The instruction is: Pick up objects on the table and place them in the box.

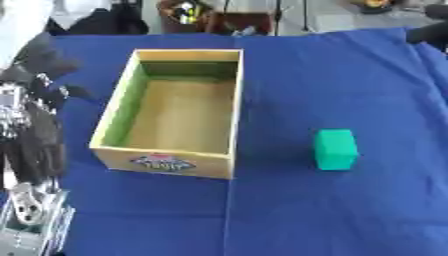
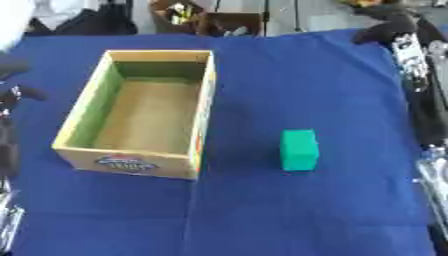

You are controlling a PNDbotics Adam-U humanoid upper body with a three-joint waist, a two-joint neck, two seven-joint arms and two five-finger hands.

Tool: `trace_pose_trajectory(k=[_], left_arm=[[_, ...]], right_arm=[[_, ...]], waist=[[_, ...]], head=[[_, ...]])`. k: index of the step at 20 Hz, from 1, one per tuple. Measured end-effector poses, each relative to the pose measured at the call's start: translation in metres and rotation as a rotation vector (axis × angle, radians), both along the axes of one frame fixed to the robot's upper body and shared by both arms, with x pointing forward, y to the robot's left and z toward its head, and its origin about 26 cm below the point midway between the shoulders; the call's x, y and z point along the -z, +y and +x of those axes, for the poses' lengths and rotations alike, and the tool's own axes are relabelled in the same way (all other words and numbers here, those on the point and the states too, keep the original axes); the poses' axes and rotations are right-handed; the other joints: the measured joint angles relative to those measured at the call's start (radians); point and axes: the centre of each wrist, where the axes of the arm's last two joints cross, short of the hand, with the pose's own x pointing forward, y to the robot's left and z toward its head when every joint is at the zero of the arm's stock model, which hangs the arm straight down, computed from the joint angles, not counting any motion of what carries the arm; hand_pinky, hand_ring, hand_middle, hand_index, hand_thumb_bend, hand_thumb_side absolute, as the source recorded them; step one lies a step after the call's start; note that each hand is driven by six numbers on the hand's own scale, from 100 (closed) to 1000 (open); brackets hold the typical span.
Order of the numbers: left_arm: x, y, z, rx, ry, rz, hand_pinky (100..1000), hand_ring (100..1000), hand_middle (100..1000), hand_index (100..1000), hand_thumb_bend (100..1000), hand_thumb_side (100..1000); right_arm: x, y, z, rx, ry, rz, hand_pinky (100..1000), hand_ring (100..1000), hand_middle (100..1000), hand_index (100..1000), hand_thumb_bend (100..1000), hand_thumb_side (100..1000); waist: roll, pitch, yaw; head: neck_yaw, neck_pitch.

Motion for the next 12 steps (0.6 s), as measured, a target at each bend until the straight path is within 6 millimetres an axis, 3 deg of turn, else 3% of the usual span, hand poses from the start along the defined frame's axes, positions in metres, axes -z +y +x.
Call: trace_pose_trajectory(k=[6, 12], left_arm=[[0.000, 0.000, 0.000, 0.000, 0.001, 0.000, 486, 727, 867, 726, 100, 969], [0.002, 0.001, -0.001, -0.003, 0.007, 0.001, 486, 726, 868, 726, 100, 970]], right_arm=[[-0.003, 0.001, 0.000, 0.004, -0.006, -0.013, 933, 794, 615, 853, 100, 973], [-0.022, 0.001, 0.001, 0.017, -0.040, -0.116, 895, 812, 664, 862, 100, 998]], waist=[[-0.001, -0.001, 0.001], [-0.004, -0.006, 0.002]], head=[[0.000, 0.000], [-0.001, 0.000]])
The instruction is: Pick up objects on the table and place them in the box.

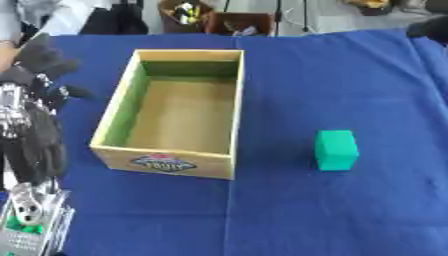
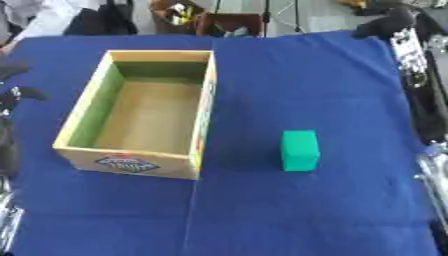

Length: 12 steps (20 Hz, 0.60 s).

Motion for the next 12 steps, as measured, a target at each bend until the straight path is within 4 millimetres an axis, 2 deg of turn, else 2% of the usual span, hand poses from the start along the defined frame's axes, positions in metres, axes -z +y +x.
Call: trace_pose_trajectory(k=[6, 12], left_arm=[[0.002, 0.001, -0.001, -0.002, 0.009, 0.002, 486, 726, 868, 726, 100, 970], [0.002, 0.001, -0.001, 0.000, 0.012, 0.004, 485, 727, 868, 726, 100, 970]], right_arm=[[-0.027, 0.012, 0.004, 0.032, -0.014, -0.225, 870, 819, 695, 856, 100, 993], [-0.037, 0.020, 0.012, 0.104, 0.034, -0.429, 851, 833, 739, 865, 100, 1000]], waist=[[-0.011, -0.009, -0.001], [-0.010, -0.010, 0.006]], head=[[-0.002, 0.001], [-0.012, 0.001]])
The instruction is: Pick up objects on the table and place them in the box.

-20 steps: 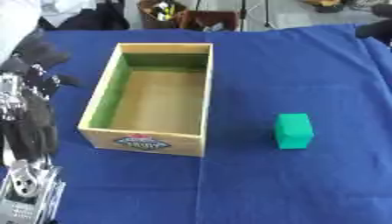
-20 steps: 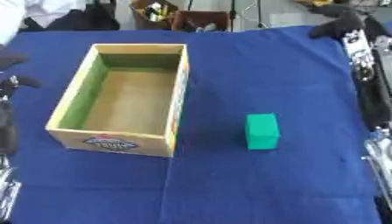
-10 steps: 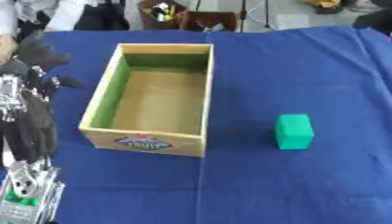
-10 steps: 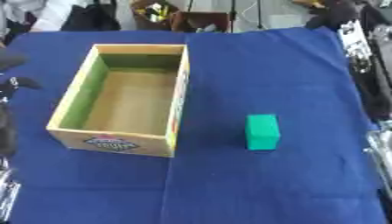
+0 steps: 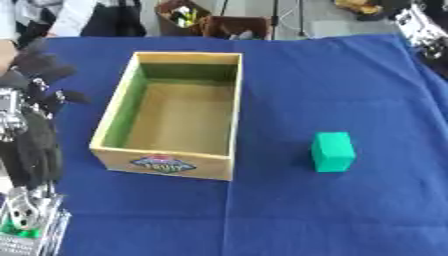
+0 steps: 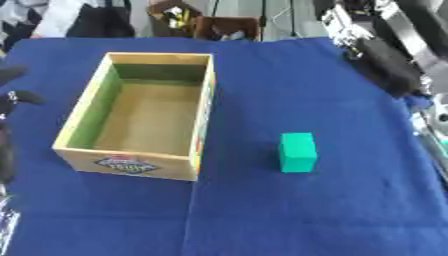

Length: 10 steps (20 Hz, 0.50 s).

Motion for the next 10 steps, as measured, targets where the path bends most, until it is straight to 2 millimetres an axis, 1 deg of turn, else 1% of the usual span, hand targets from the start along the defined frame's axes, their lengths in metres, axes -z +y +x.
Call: trace_pose_trajectory(k=[7, 8, 10], left_arm=[[0.000, 0.000, 0.000, 0.001, 0.001, 0.001, 485, 727, 868, 725, 100, 971], [0.000, 0.000, 0.000, 0.001, 0.001, 0.001, 485, 727, 868, 725, 100, 971], [0.000, 0.000, 0.000, 0.001, 0.001, 0.001, 485, 728, 869, 725, 100, 971]], right_arm=[[0.010, 0.008, 0.011, 0.034, 0.058, -0.170, 850, 849, 759, 880, 100, 1000], [0.010, 0.008, 0.012, 0.038, 0.061, -0.191, 852, 854, 763, 884, 110, 1000], [0.012, 0.008, 0.014, 0.043, 0.066, -0.232, 855, 862, 765, 896, 188, 1000]], waist=[[0.000, -0.001, -0.001], [0.000, -0.001, -0.002], [0.000, -0.001, -0.004]], head=[[-0.003, 0.000], [-0.004, 0.000], [-0.004, -0.001]])
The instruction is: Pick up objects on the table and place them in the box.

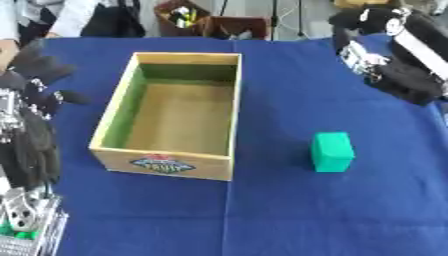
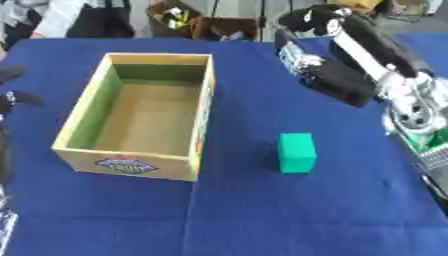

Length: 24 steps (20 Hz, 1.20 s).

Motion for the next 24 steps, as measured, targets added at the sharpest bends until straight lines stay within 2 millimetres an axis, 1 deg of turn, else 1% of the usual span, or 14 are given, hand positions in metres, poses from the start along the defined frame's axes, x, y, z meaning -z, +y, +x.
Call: trace_pose_trajectory(k=[1, 3, 5, 6, 7, 8, 10, 12, 13, 18, 20, 21, 22, 24], left_arm=[[0.000, 0.000, 0.000, 0.000, 0.000, 0.000, 485, 728, 869, 725, 100, 972], [0.000, 0.000, 0.000, 0.000, 0.001, 0.001, 485, 728, 869, 725, 100, 971], [0.000, 0.000, 0.000, 0.001, 0.001, 0.001, 485, 729, 869, 725, 100, 972], [0.000, 0.000, 0.000, 0.001, 0.001, 0.001, 484, 729, 870, 725, 100, 972], [0.000, 0.000, 0.000, 0.001, 0.002, 0.001, 484, 729, 870, 725, 100, 972], [0.000, 0.000, 0.000, 0.001, 0.002, 0.001, 484, 729, 870, 725, 100, 973], [0.000, 0.000, 0.000, 0.001, 0.002, 0.002, 484, 729, 870, 725, 100, 973], [0.000, 0.000, 0.000, 0.002, 0.003, 0.002, 484, 729, 869, 725, 100, 972], [0.000, 0.000, 0.000, 0.002, 0.003, 0.002, 484, 729, 869, 725, 100, 972], [0.000, 0.000, 0.000, 0.002, 0.003, 0.003, 484, 730, 870, 725, 100, 973], [0.000, 0.000, 0.000, 0.002, 0.003, 0.003, 484, 730, 870, 725, 100, 973], [0.000, 0.000, 0.000, 0.003, 0.003, 0.003, 484, 730, 870, 725, 100, 973], [0.000, 0.000, 0.000, 0.004, 0.003, 0.002, 484, 730, 870, 726, 100, 973], [0.000, 0.000, 0.000, 0.005, 0.003, 0.002, 484, 731, 870, 726, 100, 973]], right_arm=[[0.000, -0.001, 0.001, 0.003, 0.001, -0.021, 857, 866, 765, 900, 256, 1000], [0.001, -0.001, 0.002, 0.007, 0.002, -0.061, 861, 872, 766, 910, 349, 1000], [0.001, -0.003, 0.002, 0.014, 0.003, -0.104, 866, 880, 768, 919, 470, 1000], [0.001, -0.003, 0.003, 0.017, 0.004, -0.124, 868, 885, 772, 928, 514, 1000], [0.002, -0.003, 0.003, 0.021, 0.006, -0.144, 872, 888, 774, 931, 538, 1000], [0.002, -0.004, 0.004, 0.025, 0.010, -0.164, 877, 894, 779, 935, 563, 978], [0.005, -0.005, 0.005, 0.034, 0.022, -0.202, 884, 903, 790, 935, 584, 904], [0.007, -0.006, 0.006, 0.044, 0.034, -0.239, 886, 905, 793, 938, 591, 852], [0.009, -0.007, 0.007, 0.049, 0.045, -0.254, 889, 907, 796, 947, 599, 776], [0.016, -0.010, 0.011, 0.063, 0.120, -0.315, 896, 914, 807, 955, 582, 662], [0.019, -0.011, 0.012, 0.063, 0.150, -0.335, 900, 919, 815, 960, 555, 632], [0.020, -0.012, 0.012, 0.062, 0.165, -0.345, 900, 919, 815, 960, 555, 632], [0.021, -0.012, 0.012, 0.060, 0.178, -0.354, 906, 925, 832, 972, 483, 571], [0.025, -0.014, 0.013, 0.060, 0.213, -0.377, 906, 924, 836, 971, 410, 531]], waist=[[0.000, 0.000, 0.000], [0.000, 0.000, -0.001], [0.000, 0.000, -0.002], [0.001, 0.000, -0.002], [0.001, 0.000, -0.002], [0.001, 0.000, -0.003], [0.002, 0.000, -0.005], [0.003, 0.000, -0.006], [0.003, 0.000, -0.006], [0.006, 0.003, -0.003], [0.006, 0.003, -0.004], [0.006, 0.003, -0.005], [0.006, 0.004, -0.007], [0.006, 0.005, -0.007]], head=[[0.000, 0.000], [0.000, 0.000], [0.000, 0.000], [0.000, -0.001], [0.000, -0.001], [0.000, -0.001], [0.000, -0.001], [0.000, -0.001], [0.000, -0.001], [0.000, -0.001], [0.000, -0.001], [0.000, -0.001], [0.000, -0.001], [0.000, -0.002]])
